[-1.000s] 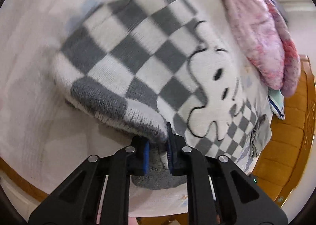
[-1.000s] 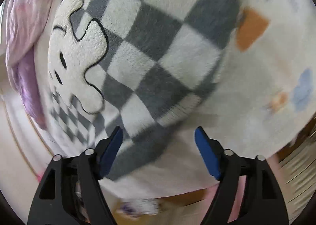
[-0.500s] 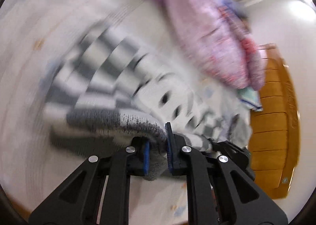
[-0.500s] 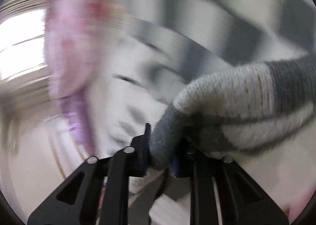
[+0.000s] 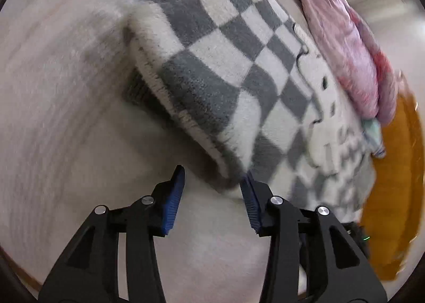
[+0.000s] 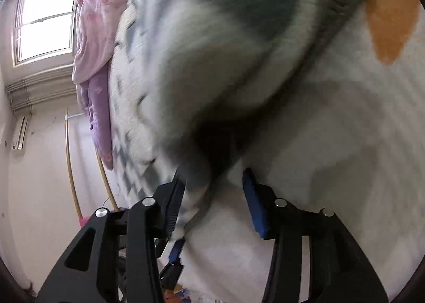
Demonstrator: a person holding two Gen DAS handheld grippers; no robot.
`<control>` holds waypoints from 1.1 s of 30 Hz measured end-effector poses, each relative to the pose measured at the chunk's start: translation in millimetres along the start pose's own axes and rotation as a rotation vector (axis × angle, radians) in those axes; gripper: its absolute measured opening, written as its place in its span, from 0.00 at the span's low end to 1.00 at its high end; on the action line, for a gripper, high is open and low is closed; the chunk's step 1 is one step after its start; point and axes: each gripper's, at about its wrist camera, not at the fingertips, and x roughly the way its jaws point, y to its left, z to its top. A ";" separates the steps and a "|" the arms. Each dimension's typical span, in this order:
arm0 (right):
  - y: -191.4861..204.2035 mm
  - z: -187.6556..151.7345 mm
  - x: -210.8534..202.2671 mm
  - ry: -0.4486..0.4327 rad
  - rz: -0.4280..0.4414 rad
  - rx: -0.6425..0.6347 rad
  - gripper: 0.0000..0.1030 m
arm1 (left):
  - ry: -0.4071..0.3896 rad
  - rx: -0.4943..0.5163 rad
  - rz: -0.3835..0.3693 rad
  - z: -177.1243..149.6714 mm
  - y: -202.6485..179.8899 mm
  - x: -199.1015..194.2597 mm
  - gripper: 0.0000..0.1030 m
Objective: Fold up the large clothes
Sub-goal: 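Grasp the cardigan edge with both tools and fold it over the patch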
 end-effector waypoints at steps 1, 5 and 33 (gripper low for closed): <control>11.6 -2.4 1.5 0.028 -0.017 -0.029 0.45 | 0.007 -0.003 -0.019 0.8 -7.1 -6.0 0.48; 40.1 7.4 -3.7 0.018 -0.106 -0.062 0.46 | 0.024 0.034 -0.019 6.2 -34.0 -3.5 0.65; 134.6 49.6 -20.8 -0.246 -0.060 -0.292 0.10 | -0.188 0.328 -0.146 71.1 -119.9 -22.8 0.18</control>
